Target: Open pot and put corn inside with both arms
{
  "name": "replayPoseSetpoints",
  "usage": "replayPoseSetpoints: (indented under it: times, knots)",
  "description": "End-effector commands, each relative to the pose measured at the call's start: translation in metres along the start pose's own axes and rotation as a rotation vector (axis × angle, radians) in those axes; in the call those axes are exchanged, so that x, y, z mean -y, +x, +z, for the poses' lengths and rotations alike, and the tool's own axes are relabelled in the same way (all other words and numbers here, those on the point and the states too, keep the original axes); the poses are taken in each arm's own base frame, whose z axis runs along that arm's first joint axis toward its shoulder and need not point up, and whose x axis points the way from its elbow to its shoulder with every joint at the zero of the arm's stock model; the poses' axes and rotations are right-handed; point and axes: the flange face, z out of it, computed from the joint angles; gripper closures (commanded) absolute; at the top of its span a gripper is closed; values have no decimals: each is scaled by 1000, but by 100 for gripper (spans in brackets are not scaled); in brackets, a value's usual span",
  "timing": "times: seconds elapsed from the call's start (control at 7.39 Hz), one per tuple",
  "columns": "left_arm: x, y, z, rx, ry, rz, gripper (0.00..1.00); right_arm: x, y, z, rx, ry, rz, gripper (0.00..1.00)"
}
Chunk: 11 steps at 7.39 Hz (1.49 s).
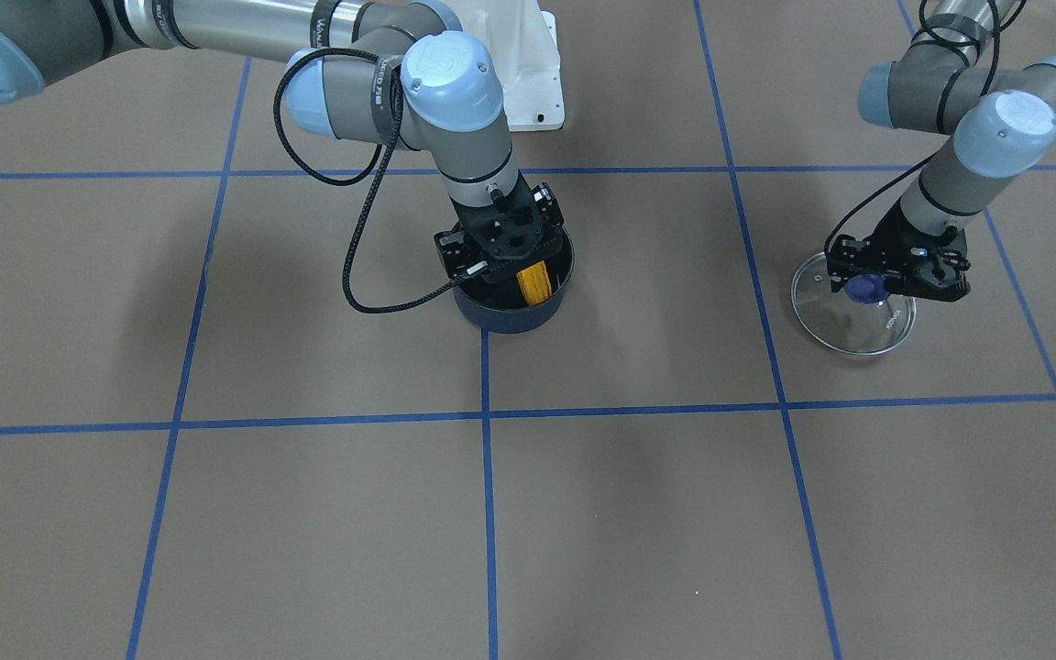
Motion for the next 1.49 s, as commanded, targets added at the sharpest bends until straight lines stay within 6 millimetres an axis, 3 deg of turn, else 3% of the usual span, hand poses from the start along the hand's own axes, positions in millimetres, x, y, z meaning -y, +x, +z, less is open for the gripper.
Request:
replayPoseSetpoints:
  times: [0.0,0.27,0.54,0.68,0.81,1.08,1.22,1.35]
  knots:
    - [0,-1,2,3,-2,-1,27,1,7,-1,13,13,1,0]
    - [0,-1,-1,1,3,-2,3,8,16,-18,21,20,29,0]
    - [-1,7,-19,-24,20,8,3,17,41,-47,47,33,52,0]
    - [-2,10,-42,-51,24,6,2,22,65,-77,50,29,88,0]
    - [10,-17,-78,-87,17,-22,2,25,98,-102,60,41,120,0]
    - [20,-72,-137,-56,-11,73,2,26,170,-125,40,60,177,0]
    - [22,-112,-160,-24,-3,116,2,30,201,-134,30,57,179,0]
    - [18,-150,-181,4,-9,130,2,29,249,-147,19,53,149,0]
